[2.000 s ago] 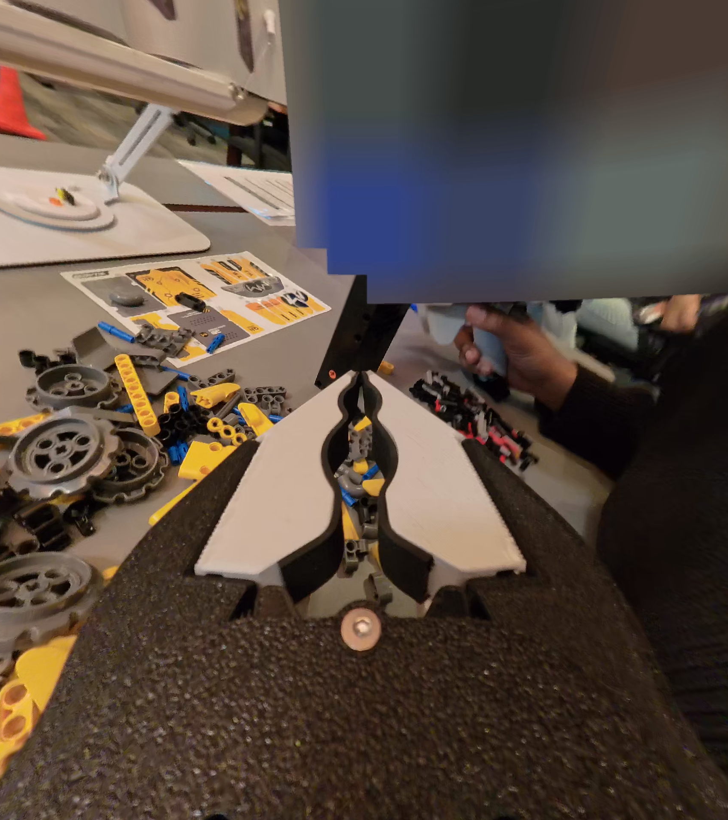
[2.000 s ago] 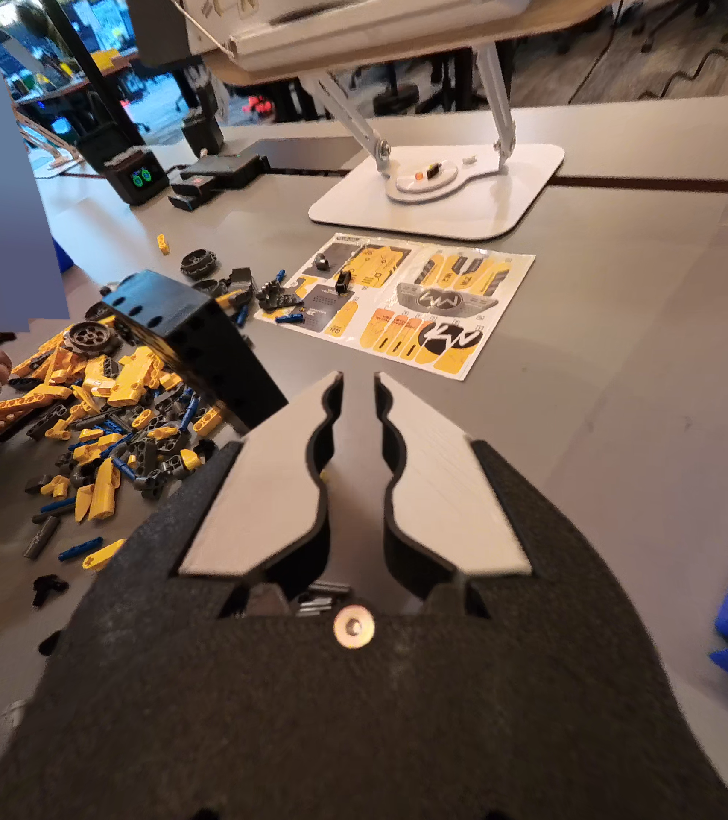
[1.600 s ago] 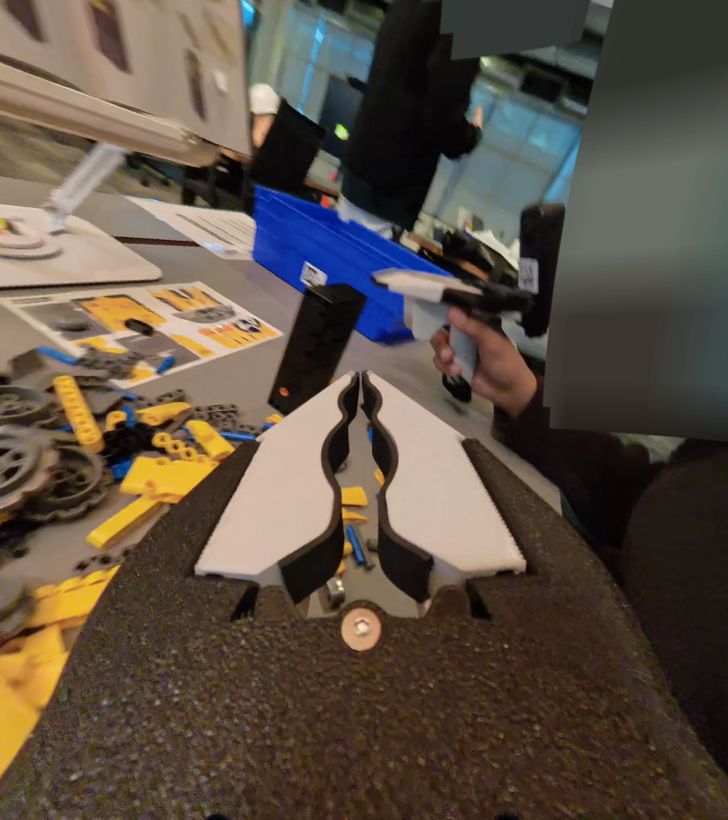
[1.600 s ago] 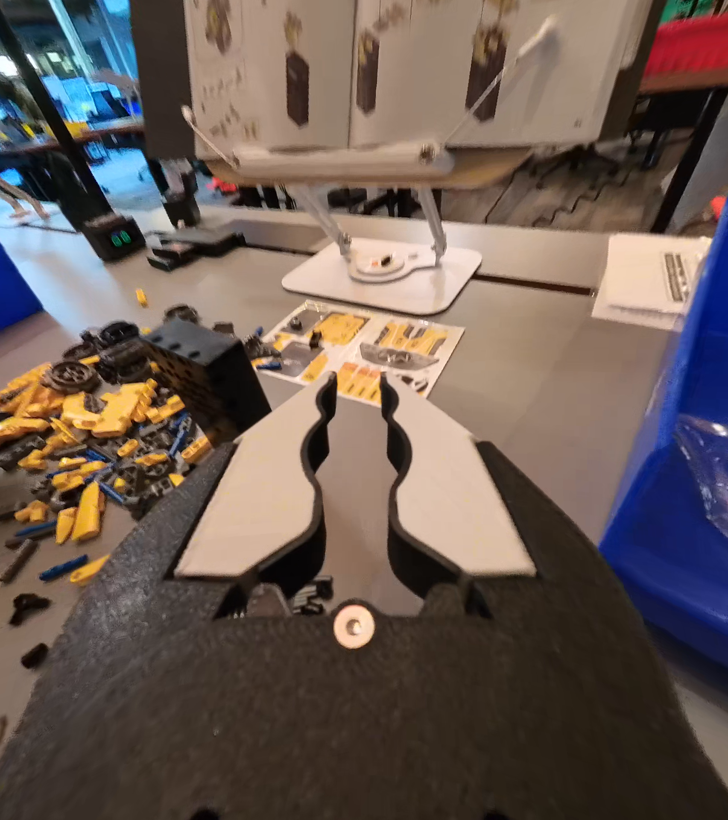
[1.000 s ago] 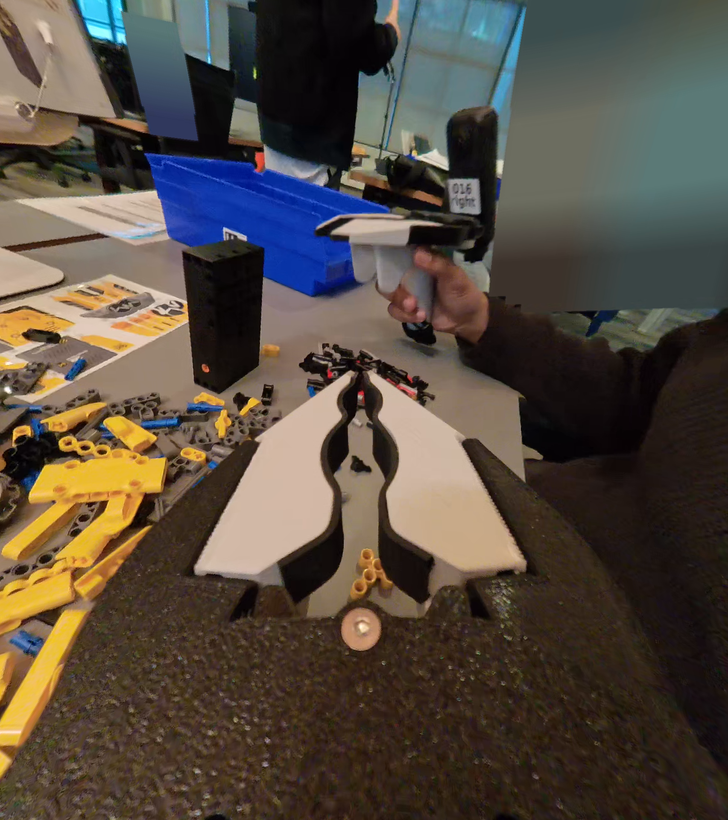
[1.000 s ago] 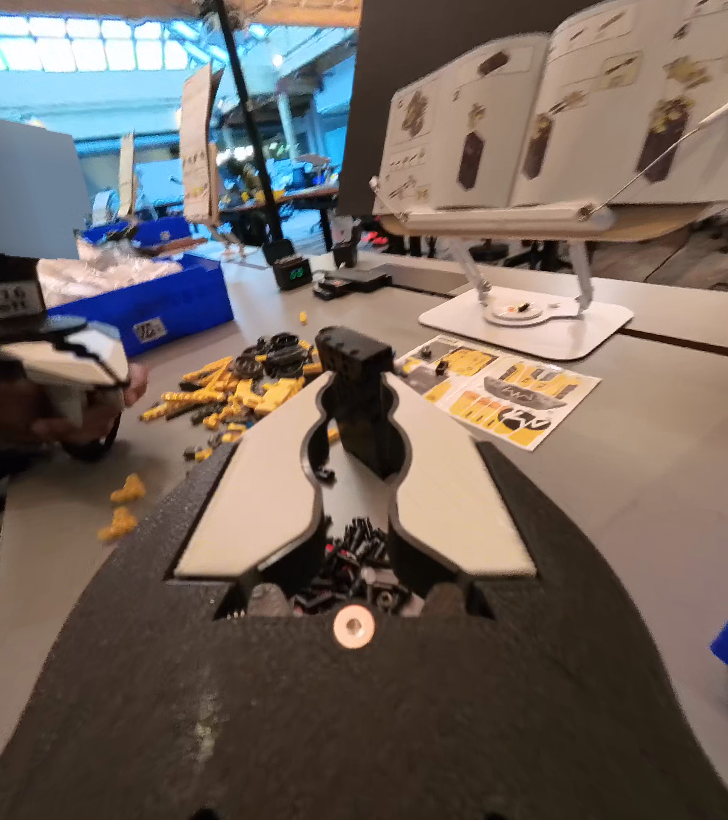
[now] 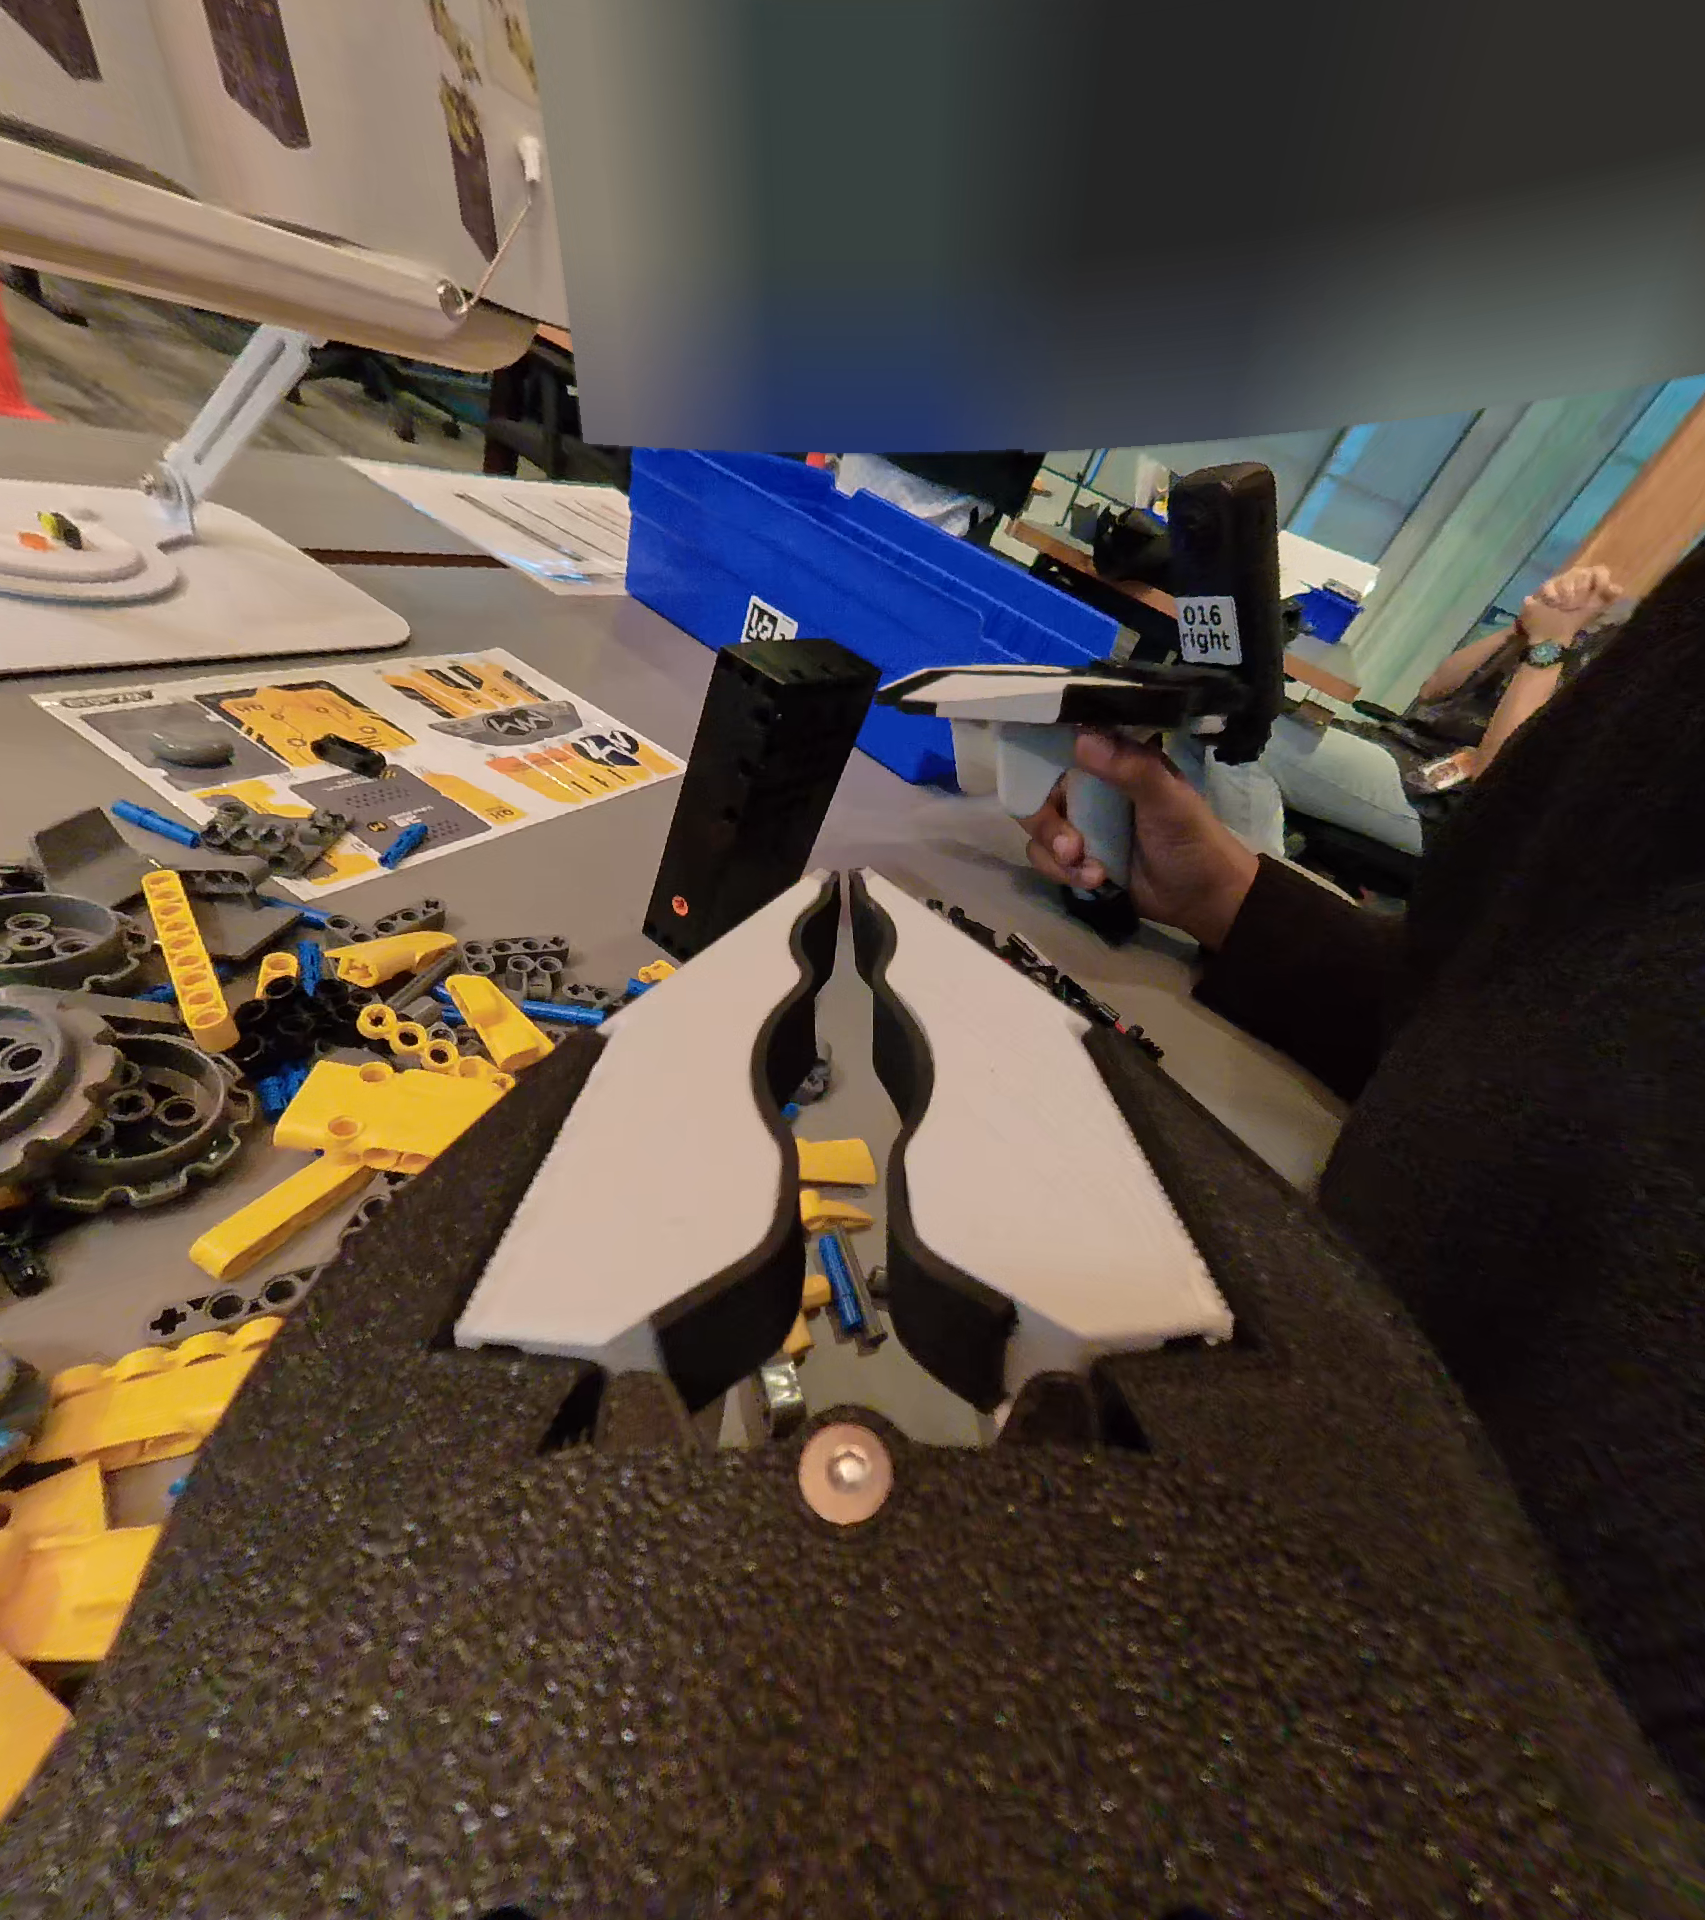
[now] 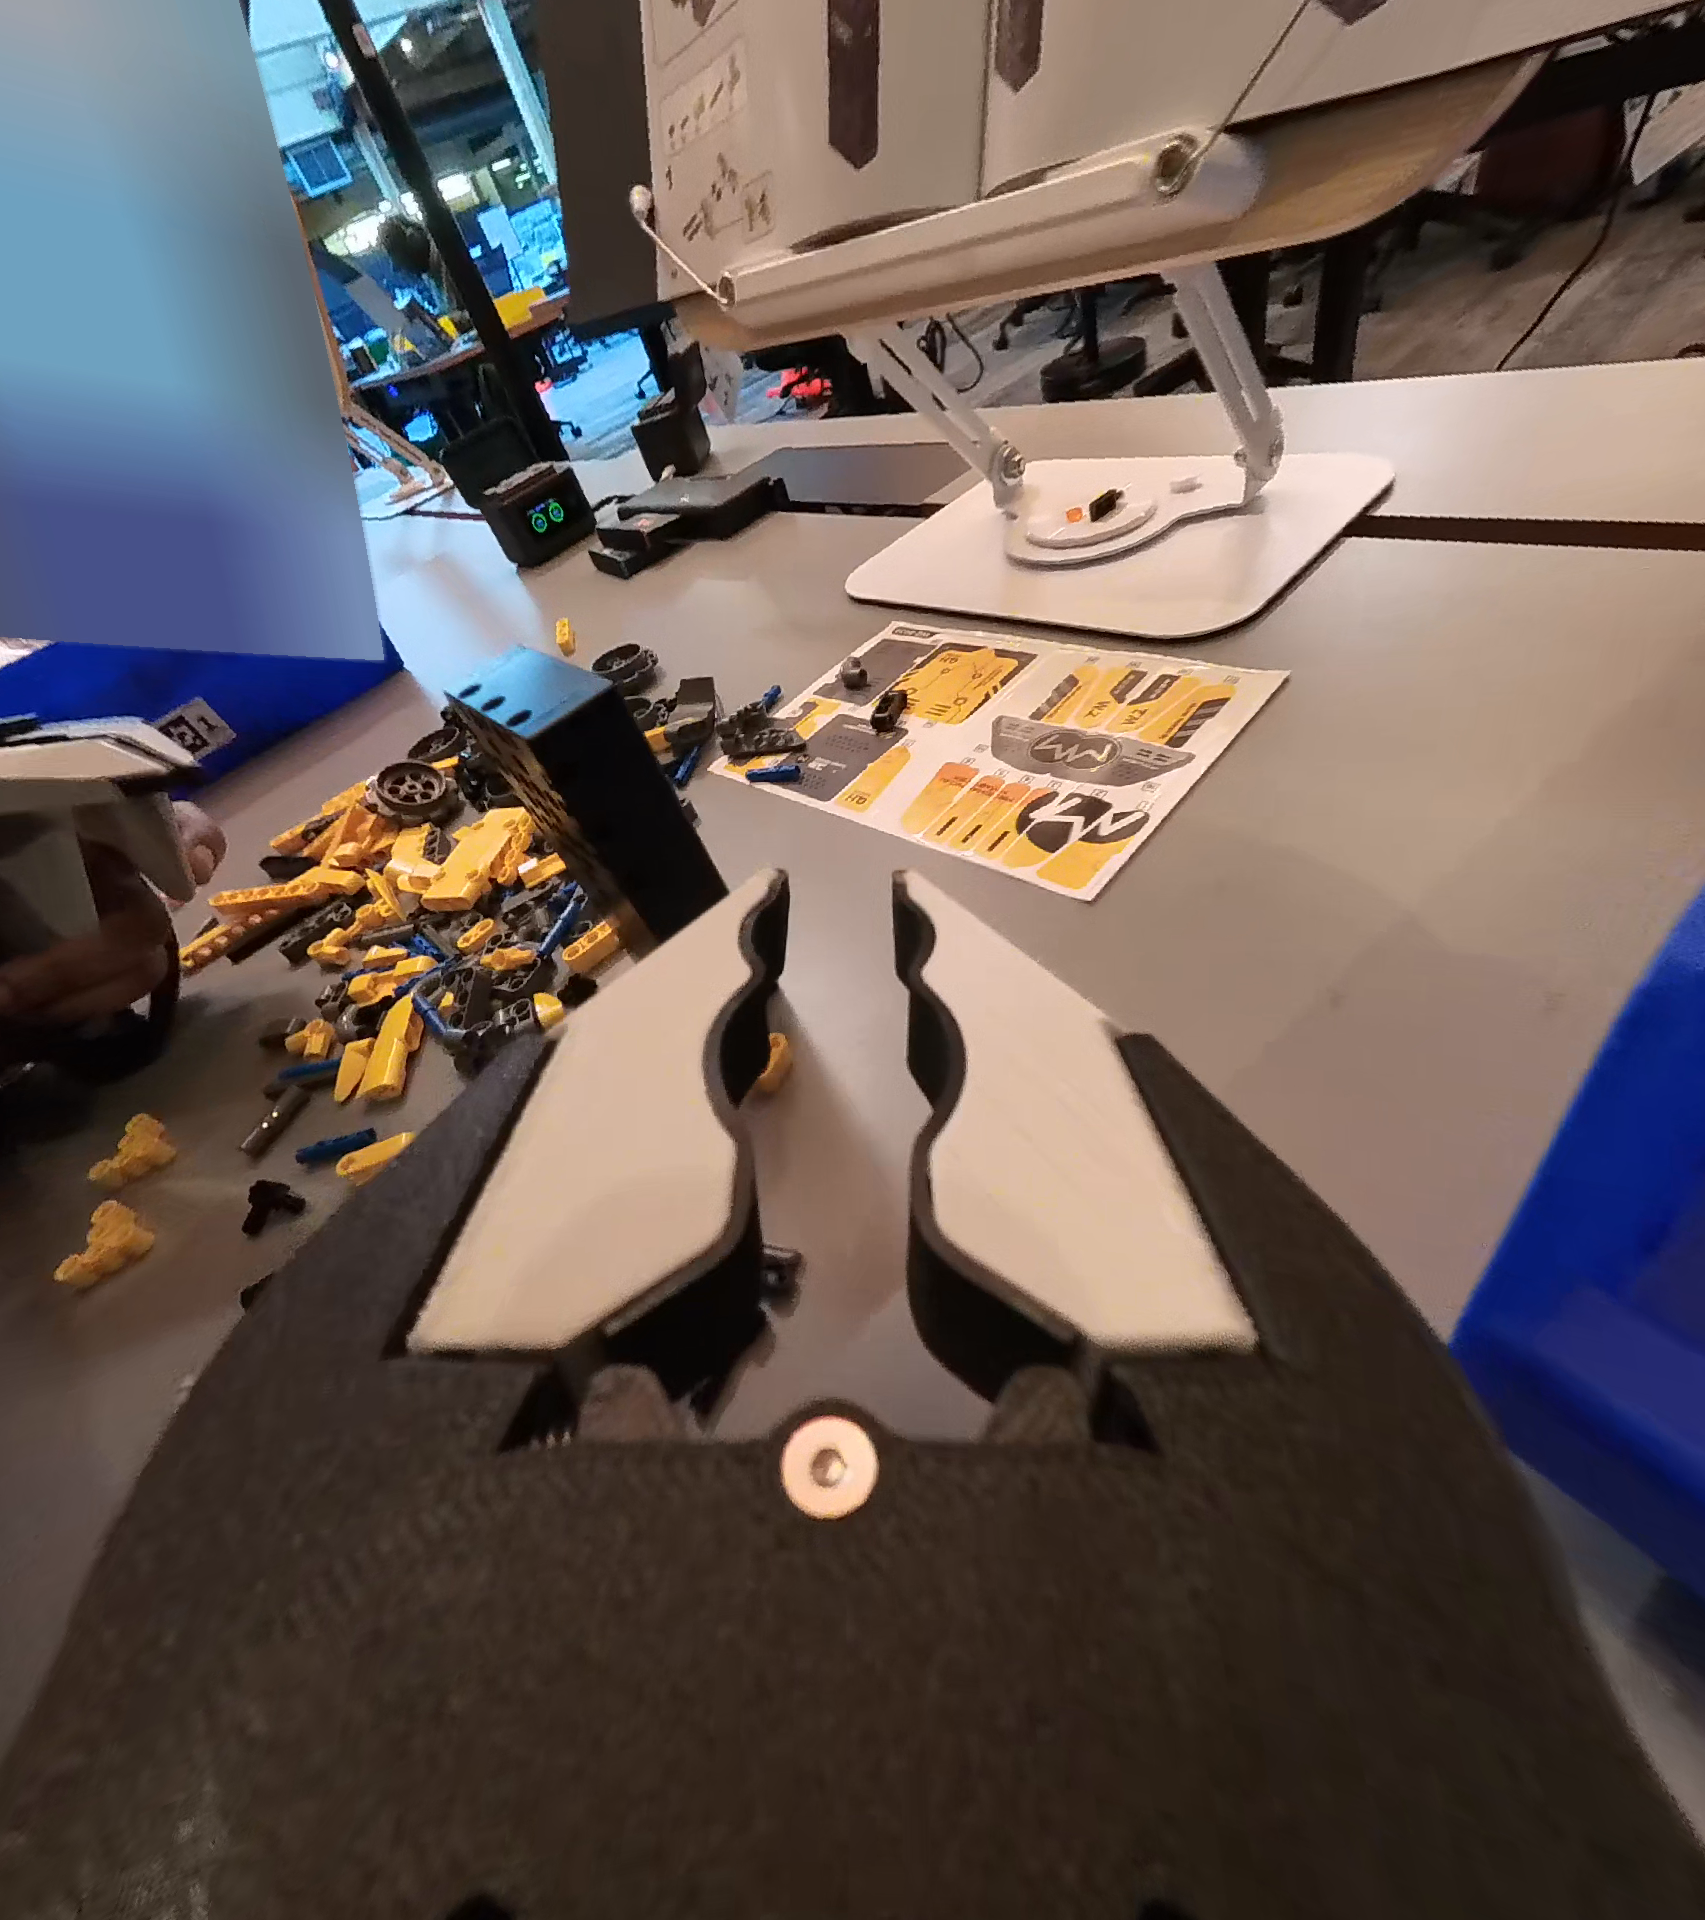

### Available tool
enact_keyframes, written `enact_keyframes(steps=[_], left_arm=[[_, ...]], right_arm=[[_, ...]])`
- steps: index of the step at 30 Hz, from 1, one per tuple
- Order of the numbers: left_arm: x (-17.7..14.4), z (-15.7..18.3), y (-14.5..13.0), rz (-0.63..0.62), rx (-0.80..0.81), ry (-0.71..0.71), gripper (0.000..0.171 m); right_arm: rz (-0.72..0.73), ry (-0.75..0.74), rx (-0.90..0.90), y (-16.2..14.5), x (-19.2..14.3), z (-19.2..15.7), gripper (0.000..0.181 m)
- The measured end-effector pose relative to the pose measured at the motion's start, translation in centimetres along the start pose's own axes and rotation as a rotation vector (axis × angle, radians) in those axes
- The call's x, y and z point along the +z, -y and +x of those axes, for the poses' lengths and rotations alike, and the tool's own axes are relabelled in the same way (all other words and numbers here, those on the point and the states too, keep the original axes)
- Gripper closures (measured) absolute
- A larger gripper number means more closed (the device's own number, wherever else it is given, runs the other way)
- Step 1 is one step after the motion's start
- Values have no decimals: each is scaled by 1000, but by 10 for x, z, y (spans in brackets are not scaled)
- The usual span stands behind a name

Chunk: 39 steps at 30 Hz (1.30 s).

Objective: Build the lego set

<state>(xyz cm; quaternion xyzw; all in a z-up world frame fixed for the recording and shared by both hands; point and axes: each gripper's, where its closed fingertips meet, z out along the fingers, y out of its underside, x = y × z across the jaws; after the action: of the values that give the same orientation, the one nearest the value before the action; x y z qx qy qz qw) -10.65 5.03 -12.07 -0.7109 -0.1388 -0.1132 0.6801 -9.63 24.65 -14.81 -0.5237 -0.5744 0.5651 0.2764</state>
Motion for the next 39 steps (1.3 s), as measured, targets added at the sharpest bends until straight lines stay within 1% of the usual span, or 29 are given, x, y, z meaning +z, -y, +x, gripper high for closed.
enact_keyframes(steps=[5, 7, 9, 11, 12, 13, 14, 16, 17, 18, 20, 22, 24, 25, 27, 29, 30, 33, 35, 37, 39], left_arm=[[-2, 0, 3, 16, 6, -3, 170], [-5, 2, 6, 39, 27, 0, 170], [-13, 11, 10, 82, 19, -58, 170], [-26, 22, 18, 140, -65, -153, 171], [-34, 26, 22, 163, -110, -191, 170], [-41, 28, 24, 168, -135, -204, 170], [-45, 27, 21, 148, -143, -186, 170], [-50, 27, 5, 41, -124, -139, 168], [-52, 31, -4, -16, -106, -124, 164], [-54, 36, -12, -61, -81, -109, 163], [-56, 43, -23, -107, -16, -67, 163], [-52, 50, -35, -152, 52, -42, 162], [-46, 54, -49, -232, 110, -22, 145], [-43, 56, -55, -276, 140, -22, 142], [-38, 62, -65, -339, 210, -19, 142], [-34, 74, -74, -388, 280, -48, 142], [-30, 82, -79, -408, 303, -67, 142], [-16, 108, -92, -463, 350, -139, 142], [-2, 115, -102, -522, 402, -144, 144], [12, 111, -110, -601, 440, -107, 157], [24, 110, -114, -647, 458, -116, 163]], right_arm=[[-7, -26, -65, -1, 0, -4, 162], [29, -22, -74, 4, -3, -9, 162], [98, 20, -51, 14, -10, -20, 162], [137, 66, -32, 22, -13, -36, 161], [140, 93, -35, 24, -14, -49, 160], [131, 126, -45, 24, -13, -66, 155], [106, 160, -60, 20, -12, -85, 150], [20, 202, -104, 3, -10, -117, 141], [-23, 198, -140, -8, -11, -126, 139], [-57, 169, -181, -17, -14, -129, 138], [-102, 85, -239, -31, -25, -121, 138], [-151, 25, -234, -43, -41, -108, 138], [-196, 27, -180, -54, -54, -107, 128], [-207, 41, -164, -58, -60, -111, 126], [-229, 63, -195, -67, -69, -121, 125], [-280, 82, -273, -82, -75, -129, 126], [-306, 103, -309, -89, -78, -133, 134], [-349, 178, -415, -105, -85, -141, 179], [-399, 215, -486, -115, -87, -139, 181], [-450, 250, -527, -123, -88, -133, 181], [-469, 282, -554, -125, -88, -127, 181]])
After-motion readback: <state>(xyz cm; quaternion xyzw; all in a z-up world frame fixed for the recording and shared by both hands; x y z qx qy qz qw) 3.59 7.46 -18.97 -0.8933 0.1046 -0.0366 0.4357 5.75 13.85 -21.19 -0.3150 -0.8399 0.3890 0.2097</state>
